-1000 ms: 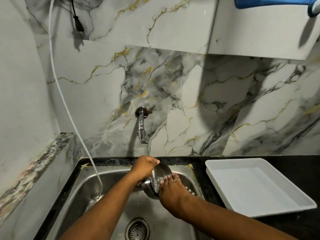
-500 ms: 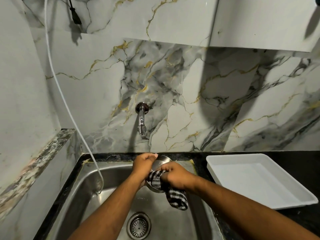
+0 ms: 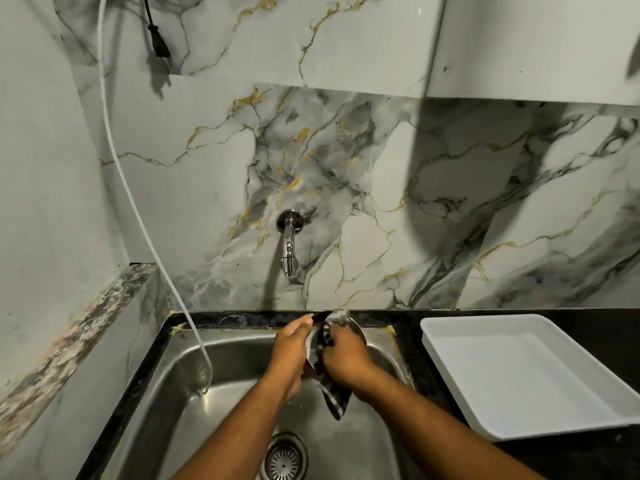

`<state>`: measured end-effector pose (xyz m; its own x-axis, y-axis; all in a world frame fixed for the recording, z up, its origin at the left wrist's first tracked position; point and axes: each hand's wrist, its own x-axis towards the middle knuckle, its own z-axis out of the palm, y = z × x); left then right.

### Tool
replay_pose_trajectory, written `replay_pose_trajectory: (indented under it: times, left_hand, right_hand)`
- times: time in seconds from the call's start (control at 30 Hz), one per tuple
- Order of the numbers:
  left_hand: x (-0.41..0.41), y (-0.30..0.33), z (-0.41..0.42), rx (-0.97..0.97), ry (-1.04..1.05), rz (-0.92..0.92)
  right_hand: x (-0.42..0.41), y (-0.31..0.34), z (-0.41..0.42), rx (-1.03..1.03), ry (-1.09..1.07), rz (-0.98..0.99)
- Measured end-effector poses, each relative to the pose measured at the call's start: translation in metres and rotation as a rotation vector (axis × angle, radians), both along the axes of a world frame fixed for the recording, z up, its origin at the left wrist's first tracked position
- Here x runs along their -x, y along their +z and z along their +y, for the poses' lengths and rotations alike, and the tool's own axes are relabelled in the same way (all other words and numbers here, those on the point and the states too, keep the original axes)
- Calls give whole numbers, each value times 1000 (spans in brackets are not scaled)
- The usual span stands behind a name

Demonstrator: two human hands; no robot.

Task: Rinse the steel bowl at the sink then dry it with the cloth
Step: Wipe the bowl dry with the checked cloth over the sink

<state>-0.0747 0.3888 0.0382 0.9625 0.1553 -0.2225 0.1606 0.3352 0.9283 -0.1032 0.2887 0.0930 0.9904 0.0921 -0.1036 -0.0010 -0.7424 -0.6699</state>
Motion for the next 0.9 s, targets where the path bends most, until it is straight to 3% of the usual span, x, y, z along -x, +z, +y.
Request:
replay_pose_trajectory:
  times: [0.1,0.33,0.6,0.77,0.83,0.9]
  left_hand:
    - [0,7,-4,-24,-19,-75]
    - [-13,14,13,-83,71,-63]
    - [-8,12,14,-374,-124,-79]
    - [3,9,12,-468,-261,-57]
    - [2,13,18,-487,-285,-11]
    - [-2,22,29,-488,-323,39]
  right_hand:
    - [-1,-1,13,181,226,-63]
    - [6,27,3,334,539,8]
    - [22,42,-9,563,749,175]
    - [26,48,-18,969,809,183]
    - [24,45,-23,1174,849,-15]
    - [15,35,-37,1247,922,-357]
